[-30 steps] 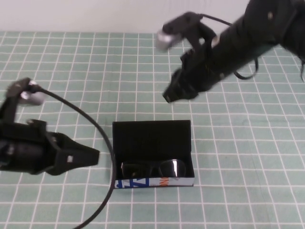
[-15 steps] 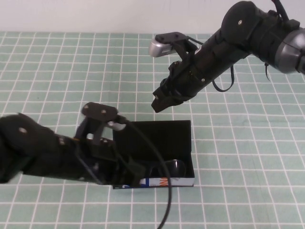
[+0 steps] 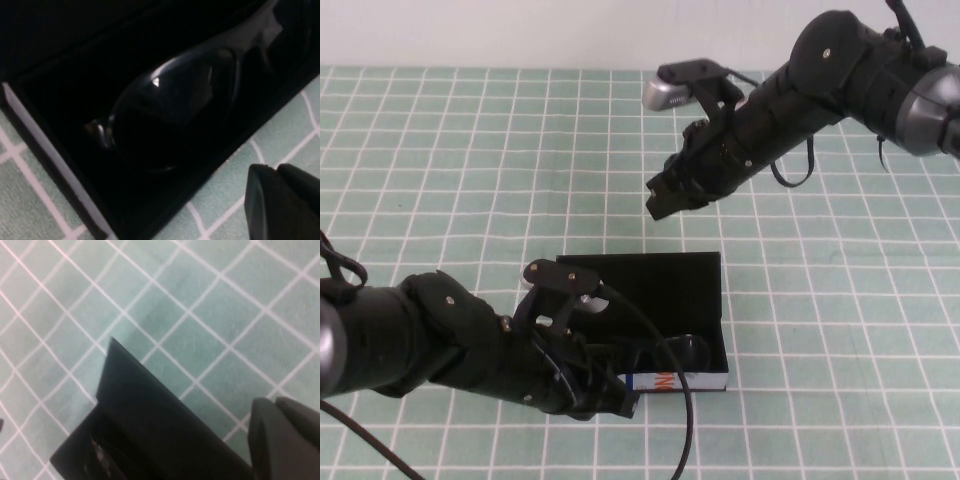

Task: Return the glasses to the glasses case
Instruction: Close the glasses case

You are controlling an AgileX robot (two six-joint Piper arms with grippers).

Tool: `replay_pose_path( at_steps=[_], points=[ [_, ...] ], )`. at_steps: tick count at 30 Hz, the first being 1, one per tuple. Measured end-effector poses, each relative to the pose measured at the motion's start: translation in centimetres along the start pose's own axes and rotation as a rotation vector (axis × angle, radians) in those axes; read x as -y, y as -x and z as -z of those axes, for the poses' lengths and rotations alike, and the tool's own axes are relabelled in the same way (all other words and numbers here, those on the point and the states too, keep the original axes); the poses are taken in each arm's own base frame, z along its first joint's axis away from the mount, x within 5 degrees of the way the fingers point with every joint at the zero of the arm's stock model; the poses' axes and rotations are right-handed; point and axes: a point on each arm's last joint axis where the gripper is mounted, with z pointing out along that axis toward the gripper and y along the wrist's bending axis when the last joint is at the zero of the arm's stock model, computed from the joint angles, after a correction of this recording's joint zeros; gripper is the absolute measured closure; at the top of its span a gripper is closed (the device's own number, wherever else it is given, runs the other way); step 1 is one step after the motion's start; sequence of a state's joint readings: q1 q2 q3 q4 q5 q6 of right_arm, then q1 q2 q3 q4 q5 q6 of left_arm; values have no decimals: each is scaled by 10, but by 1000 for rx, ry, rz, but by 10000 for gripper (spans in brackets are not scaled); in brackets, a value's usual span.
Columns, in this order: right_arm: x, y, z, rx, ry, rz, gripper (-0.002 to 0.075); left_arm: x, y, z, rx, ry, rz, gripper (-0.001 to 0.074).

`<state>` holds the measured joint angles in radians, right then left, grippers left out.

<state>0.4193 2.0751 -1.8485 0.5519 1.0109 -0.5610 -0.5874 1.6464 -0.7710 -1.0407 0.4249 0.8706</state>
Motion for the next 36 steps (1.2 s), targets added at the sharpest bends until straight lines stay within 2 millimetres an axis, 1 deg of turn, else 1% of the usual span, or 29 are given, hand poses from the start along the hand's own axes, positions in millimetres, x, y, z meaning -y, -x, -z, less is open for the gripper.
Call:
replay_pose_path(
  at_steps=[3, 6, 11, 14, 18, 23, 29, 31, 36],
  points=[
    [6, -5, -7, -29, 10, -16, 740, -1, 1, -1, 7, 9, 7, 737],
    [8, -9, -15, -63, 40, -34, 740, -2, 1, -1, 17, 21, 7, 737],
    [2, -16, -16, -132, 113, -51, 740, -3, 2, -1, 21, 26, 7, 737],
    [1, -17, -16, -150, 126, -51, 740, -3, 2, -1, 22, 26, 8, 737],
    [1, -17, -16, -143, 123, -50, 740, -3, 2, -1, 22, 26, 8, 737],
    [6, -12, -19, -89, 85, -54, 740, -3, 2, -1, 24, 28, 5, 737],
    [18, -19, -40, -109, 84, -82, 740, -3, 2, -1, 29, 34, 3, 737],
    [21, -21, -45, -117, 87, -92, 740, -3, 2, -1, 28, 33, 3, 737],
    [20, -20, -43, -110, 125, -102, 740, -3, 2, -2, 27, 34, 4, 737]
  ],
)
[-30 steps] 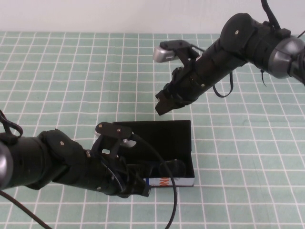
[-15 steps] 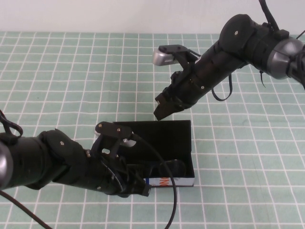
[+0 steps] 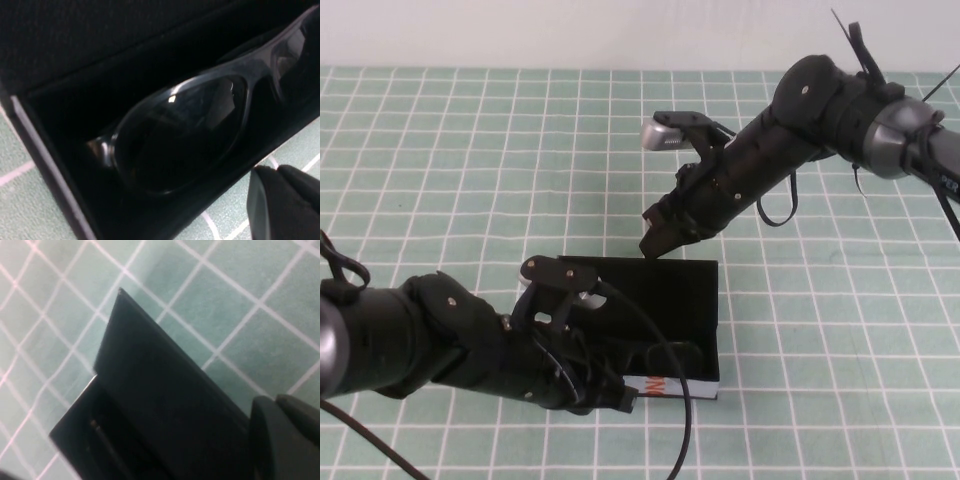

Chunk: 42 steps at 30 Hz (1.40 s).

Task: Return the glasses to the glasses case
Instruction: Close the glasses case

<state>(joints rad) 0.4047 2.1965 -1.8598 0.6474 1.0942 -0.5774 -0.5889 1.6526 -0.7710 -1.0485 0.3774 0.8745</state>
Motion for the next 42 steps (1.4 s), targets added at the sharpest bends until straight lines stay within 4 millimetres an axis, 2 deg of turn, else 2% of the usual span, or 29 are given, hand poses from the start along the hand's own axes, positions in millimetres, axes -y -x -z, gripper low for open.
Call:
replay_pose_path(
  at_steps=[8, 17, 21, 34, 42],
  points=[
    [-11, 4, 10, -16, 56, 33, 740, 0, 0, -1, -2, 1, -1, 737],
    [-2, 21, 11, 167, -51, 23, 740, -2, 1, -1, 11, 19, 0, 737],
    [0, 23, 11, 194, -67, 22, 740, -2, 1, -1, 11, 18, 1, 737],
    [5, 8, -5, 43, -5, 11, 740, -3, 1, -1, 18, 26, 1, 737],
    [-6, 5, -1, 6, 88, 7, 740, -3, 2, -1, 23, 32, 1, 737]
  ],
)
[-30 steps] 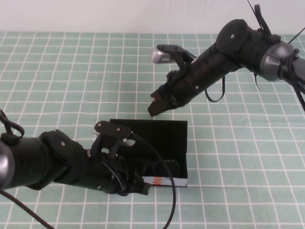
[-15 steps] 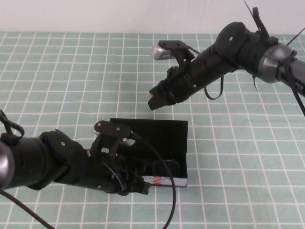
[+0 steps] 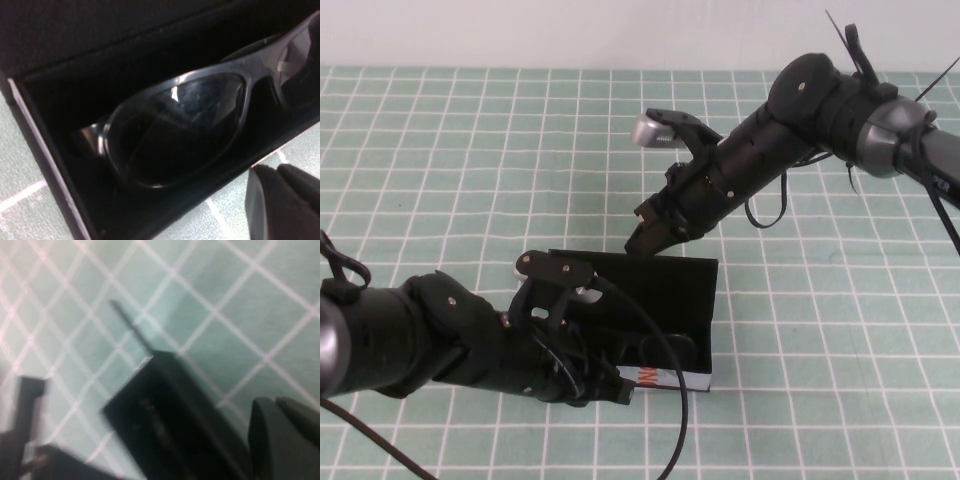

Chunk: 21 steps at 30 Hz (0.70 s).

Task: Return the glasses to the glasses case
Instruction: Close the glasses case

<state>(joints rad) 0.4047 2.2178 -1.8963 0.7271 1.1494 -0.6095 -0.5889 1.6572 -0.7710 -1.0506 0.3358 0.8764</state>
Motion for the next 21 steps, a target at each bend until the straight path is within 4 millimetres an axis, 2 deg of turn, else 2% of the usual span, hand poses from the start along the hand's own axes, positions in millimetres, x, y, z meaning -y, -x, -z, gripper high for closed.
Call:
replay_pose_path(
  at_steps=[9, 13, 18, 21],
  points=[
    [-19, 1, 16, 1, 58, 30, 740, 0, 0, 0, 5, 5, -1, 737],
    [-18, -6, 13, -33, 42, -2, 740, -1, 1, 0, 6, 6, -1, 737],
    [-18, -18, -1, -110, 16, -6, 740, -1, 1, 0, 6, 6, -1, 737],
    [-23, -17, -2, -95, 51, 13, 740, -1, 1, 0, 6, 6, -1, 737]
  ],
)
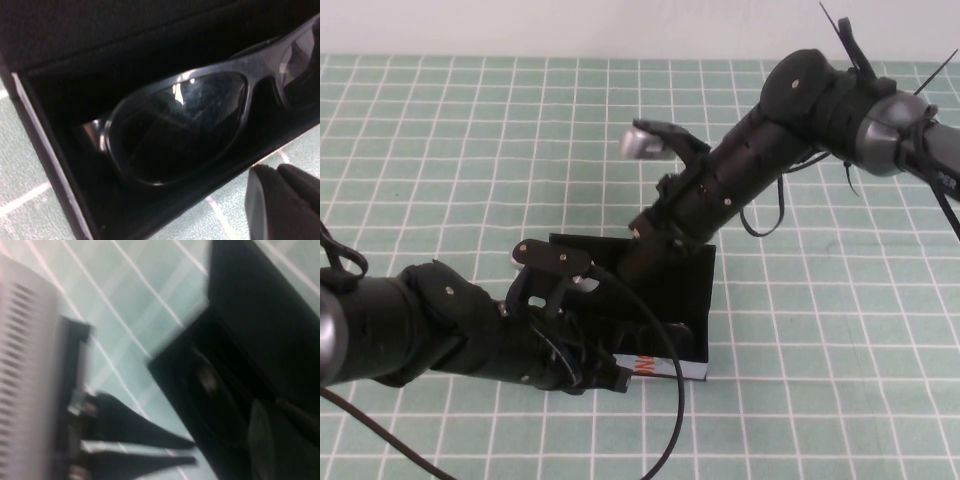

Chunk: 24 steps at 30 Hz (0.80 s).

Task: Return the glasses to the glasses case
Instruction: Close the glasses case

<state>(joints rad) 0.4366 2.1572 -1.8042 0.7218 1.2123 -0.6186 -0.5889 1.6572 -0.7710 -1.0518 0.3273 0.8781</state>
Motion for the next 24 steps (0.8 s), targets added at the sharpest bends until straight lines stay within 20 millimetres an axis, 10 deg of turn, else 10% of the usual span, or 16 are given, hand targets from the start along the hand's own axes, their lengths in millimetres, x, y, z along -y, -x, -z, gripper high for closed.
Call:
replay_pose_path(
  at_steps=[8, 24],
  points=[
    [-22, 27, 29, 139, 5, 101, 740, 0, 0, 0, 0, 0, 0, 737],
    [11, 14, 22, -35, -250, 33, 740, 1, 0, 0, -5, -6, -1, 737]
  ],
)
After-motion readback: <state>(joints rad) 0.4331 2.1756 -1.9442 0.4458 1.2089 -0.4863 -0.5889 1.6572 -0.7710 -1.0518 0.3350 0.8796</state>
